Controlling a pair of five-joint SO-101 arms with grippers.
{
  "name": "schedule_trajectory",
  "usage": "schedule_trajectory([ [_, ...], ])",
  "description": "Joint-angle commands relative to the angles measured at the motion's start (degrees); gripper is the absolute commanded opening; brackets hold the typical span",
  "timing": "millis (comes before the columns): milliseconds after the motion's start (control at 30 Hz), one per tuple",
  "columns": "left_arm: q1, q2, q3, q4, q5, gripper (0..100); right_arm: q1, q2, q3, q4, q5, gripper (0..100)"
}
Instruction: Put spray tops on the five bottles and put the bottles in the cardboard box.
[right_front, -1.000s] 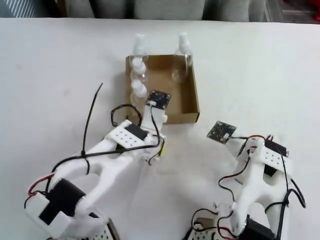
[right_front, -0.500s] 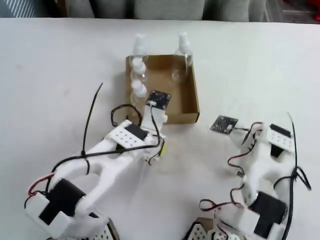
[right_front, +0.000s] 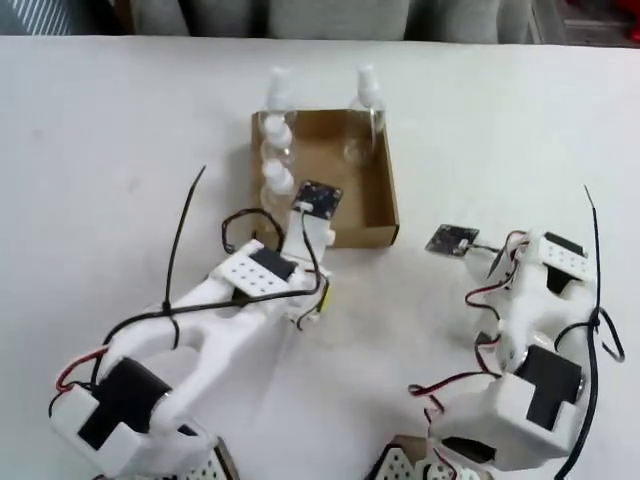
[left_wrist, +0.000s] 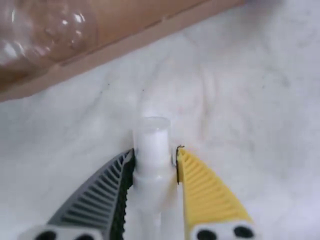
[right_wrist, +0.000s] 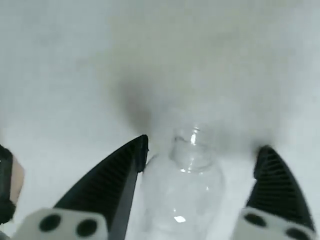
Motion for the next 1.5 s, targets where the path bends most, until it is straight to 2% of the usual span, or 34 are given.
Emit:
schedule_trajectory([
  [0,-0.57,-3.47,0.00,-0.97,-0.53,2,0.75,2.59,-1.41,0.84,0.35,11.3],
  [100,-0.57,-3.47,0.00,-0.97,-0.53,2,1.27,2.86,-3.52,2.24,0.26,1.4],
  [200,-0.57,-3.47,0.00,-0.97,-0.53,2,3.12,2.86,-8.79,9.63,-0.79,2.3],
  [367,-0.57,-3.47,0.09,-0.97,-0.53,2,5.76,3.03,-23.30,20.00,-16.70,2.3],
  [467,-0.57,-3.65,0.09,-0.79,-0.53,2,7.34,3.38,-28.04,22.02,-18.46,2.3],
  [600,-0.57,-3.74,0.18,-0.70,-0.53,2,9.10,3.38,-31.03,21.67,-21.01,2.3],
  [900,-0.57,-3.74,0.18,-0.62,-0.53,2,15.60,3.47,-30.24,6.46,-45.45,2.7],
  [1067,-0.57,-3.74,0.18,-0.62,-0.53,2,17.54,4.00,-26.20,0.22,-53.71,2.9],
  [1167,-0.66,-3.74,0.18,-0.53,-0.53,2,17.54,7.87,-25.49,-1.36,-53.71,8.9],
  [1333,-0.66,-3.74,0.18,-0.53,-0.53,2,17.36,17.63,-32.35,-1.89,-53.71,28.2],
  [1467,-0.66,-3.74,0.18,-0.53,-0.53,2,17.54,22.81,-42.73,3.30,-53.71,30.8],
])
